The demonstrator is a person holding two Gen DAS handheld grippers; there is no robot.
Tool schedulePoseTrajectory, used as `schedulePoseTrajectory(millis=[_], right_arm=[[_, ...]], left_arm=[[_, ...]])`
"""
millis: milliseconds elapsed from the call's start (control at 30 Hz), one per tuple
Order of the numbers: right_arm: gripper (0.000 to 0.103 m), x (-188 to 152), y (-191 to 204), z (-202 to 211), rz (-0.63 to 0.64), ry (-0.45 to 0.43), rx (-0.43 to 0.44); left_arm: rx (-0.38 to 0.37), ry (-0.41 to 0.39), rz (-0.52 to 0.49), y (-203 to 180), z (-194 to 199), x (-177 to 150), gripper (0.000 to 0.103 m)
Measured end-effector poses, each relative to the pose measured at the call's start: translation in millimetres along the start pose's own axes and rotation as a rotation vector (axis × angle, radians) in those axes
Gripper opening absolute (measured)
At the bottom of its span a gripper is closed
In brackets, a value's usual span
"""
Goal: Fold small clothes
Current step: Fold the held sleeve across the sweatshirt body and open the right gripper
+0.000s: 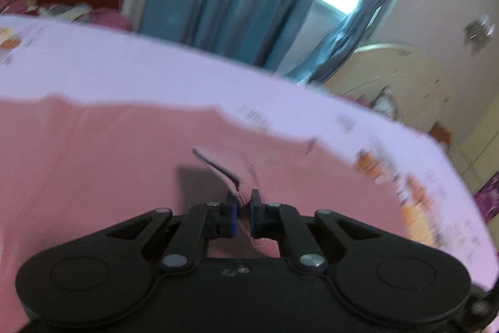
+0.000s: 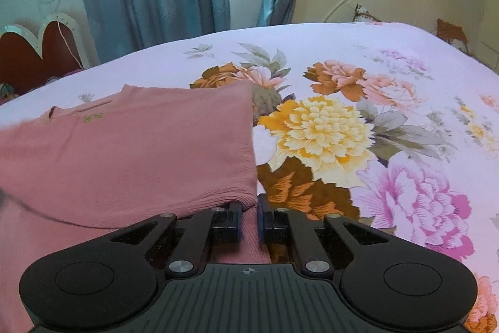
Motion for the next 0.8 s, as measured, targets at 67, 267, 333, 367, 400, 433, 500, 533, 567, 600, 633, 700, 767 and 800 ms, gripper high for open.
schedulePoseTrajectory(millis=[67, 267, 333, 367, 400, 433, 500, 533, 567, 600, 633, 700, 767, 800], right_arm=[[0.008, -3.3, -9.6, 0.2, -0.055, 0.013, 0.014], [0.009, -10.9, -8.8, 13.1, -0.004, 0.04, 0.023], [0.009, -13.1, -12.6, 24.9, 0.006, 0.029, 0.03], [0.01, -12.9, -13.8, 30.8, 0.011, 0.013, 0.025], [0.013, -9.5, -14.5, 36.1, 0.017, -0.008, 0.022], [0.024, -5.1, -15.5, 40.6, 0.02, -0.031, 0.017], [0.053, 7.3, -16.2, 43.3, 0.019, -0.07, 0.015], [0.054, 13.7, -15.4, 40.9, 0.02, -0.078, 0.024], [0.054, 20.0, -14.0, 35.4, 0.02, -0.073, 0.034], [0.054, 26.1, -13.3, 29.1, 0.014, -0.066, 0.044], [0.054, 33.2, -10.9, 21.1, 0.007, -0.061, 0.054], [0.054, 45.0, -6.9, 3.7, 0.006, -0.041, 0.06], [0.053, 56.4, -3.2, -12.8, 0.009, -0.028, 0.067], [0.053, 61.7, -2.0, -21.3, 0.01, -0.02, 0.066]], left_arm=[[0.027, 0.029, 0.009, 9.3, -9.5, -11.2, 0.007], [0.113, 0.062, -0.077, 8.6, -21.5, -25.9, 0.02], [0.159, 0.023, -0.091, 12.4, -8.1, -20.4, 0.024], [0.185, -0.006, -0.105, 13.0, -0.3, -17.5, 0.025], [0.201, -0.032, -0.122, 13.1, 8.2, -13.8, 0.027], [0.207, -0.051, -0.135, 11.9, 14.5, -10.2, 0.03], [0.197, -0.075, -0.148, 6.6, 21.5, -3.1, 0.035], [0.185, -0.078, -0.152, 2.5, 21.0, -0.3, 0.036], [0.169, -0.075, -0.165, -3.3, 17.5, 1.9, 0.036], [0.159, -0.071, -0.179, -9.3, 12.1, 3.0, 0.036], [0.157, -0.067, -0.197, -15.6, 6.6, 4.2, 0.036], [0.17, -0.064, -0.242, -25.0, -3.6, 2.7, 0.036], [0.167, -0.046, -0.265, -31.7, -15.8, 1.2, 0.036], [0.162, -0.03, -0.265, -31.7, -20.5, -0.5, 0.036]])
Point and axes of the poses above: each gripper's, at about its wrist camera, not at the fingertips, and z roughly against the way its jaws point, y to its left, x to its top, the point moved 8 cm from there along -z, roughly the way its jaws point, and after that the axes turned 9 degrees about y, right-handed, at the moved point
